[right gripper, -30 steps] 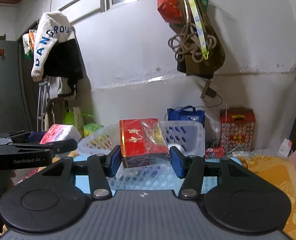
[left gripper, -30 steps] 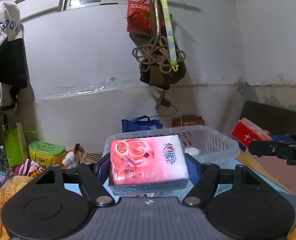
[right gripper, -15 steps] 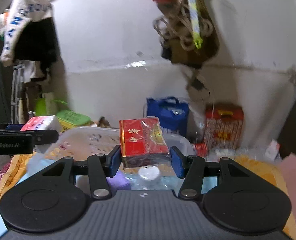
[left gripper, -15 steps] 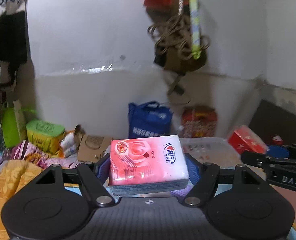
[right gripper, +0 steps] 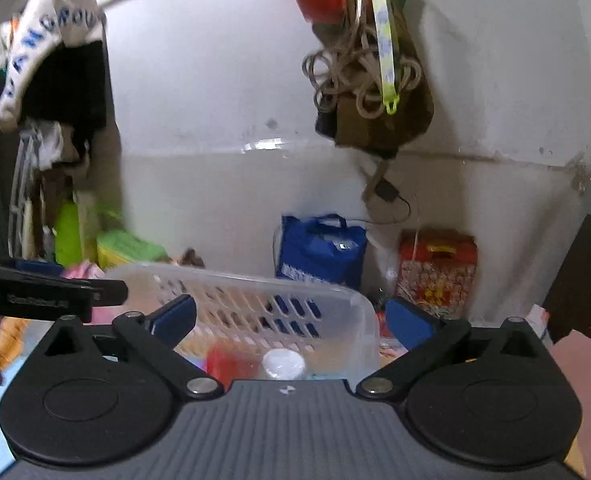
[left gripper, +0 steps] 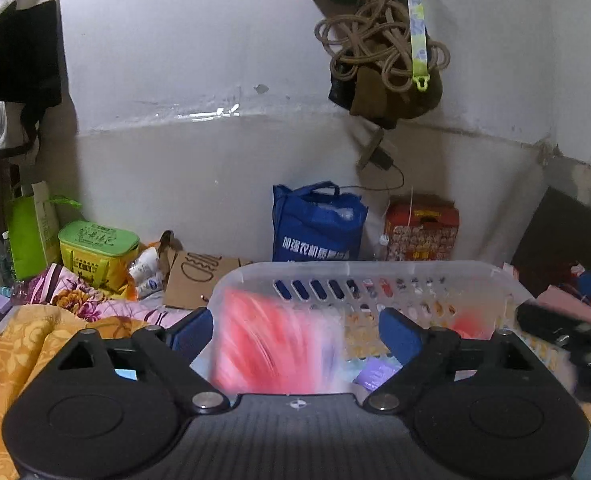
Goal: Organize objects
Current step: 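Lift both items over the basket and open both grippers to drop them, then grasp the white KENT box with the right gripper while the left grasps the clear bottle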
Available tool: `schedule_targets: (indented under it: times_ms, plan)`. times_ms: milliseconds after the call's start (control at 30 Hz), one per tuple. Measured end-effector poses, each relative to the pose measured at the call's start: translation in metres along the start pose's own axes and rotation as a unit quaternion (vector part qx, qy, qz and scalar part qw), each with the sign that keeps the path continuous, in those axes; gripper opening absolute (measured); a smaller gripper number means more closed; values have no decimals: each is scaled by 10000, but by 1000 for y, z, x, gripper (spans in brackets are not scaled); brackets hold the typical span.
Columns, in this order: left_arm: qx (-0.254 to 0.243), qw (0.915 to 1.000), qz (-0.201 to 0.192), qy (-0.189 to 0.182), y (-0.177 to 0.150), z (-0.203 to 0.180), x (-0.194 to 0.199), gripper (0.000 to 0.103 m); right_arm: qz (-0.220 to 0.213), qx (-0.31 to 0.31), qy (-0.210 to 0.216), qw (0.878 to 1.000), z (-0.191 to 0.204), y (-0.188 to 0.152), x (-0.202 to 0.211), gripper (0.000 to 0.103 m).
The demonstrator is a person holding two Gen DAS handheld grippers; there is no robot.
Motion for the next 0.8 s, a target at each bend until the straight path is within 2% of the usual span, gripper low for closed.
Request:
schedule_targets:
  times_ms: [67, 133, 200, 300, 367, 433, 533, 600, 700, 800]
  plan:
    - [38, 9997, -230, -40, 0, 3, 10, 93, 52, -157, 140, 9998, 0, -2, 12, 103]
    - [58, 9998, -171, -36, 0, 4, 18, 93, 70, -375, 124, 9992, -1, -10, 27, 103]
    - [-17, 9997, -220, -116, -6, 3, 35, 93, 420, -479, 222, 9977, 3, -26, 40, 103]
    - [-368, 9982, -295, -379, -36, -5, 66, 93, 754, -626, 570, 9935, 9, -67, 62, 103]
    - [-468, 9978, -169, -437, -59, -11, 72, 93, 972, -802, 801, 9888, 14, -96, 69, 103]
    - [-488, 9976, 33, -481, -77, -12, 70, 93, 1337, -636, 893, 9849, 22, -115, 67, 103]
    - [-275, 9988, 242, -330, -85, -2, 60, 91, 1487, -272, 1059, 9828, 37, -127, 67, 103]
    - [-92, 9982, 359, -466, -88, 4, 55, 91, 1572, -48, 1280, 9792, 49, -132, 65, 103]
    - [-274, 9977, 383, -477, -94, -2, 54, 91, 1793, 233, 1389, 9737, 65, -145, 61, 102]
    - [-474, 9962, 431, -597, -101, -13, 53, 91, 1939, 543, 1360, 9700, 73, -155, 58, 83]
Point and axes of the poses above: each gripper's, at about its wrist camera, not at the fingertips, and x roughly against the way its jaws point, z to its left, y to its top, the point moved 4 cm from there along -x, roughly the way its jaws point, and after that the axes turned 4 degrees about -x, right-handed, at the moved point
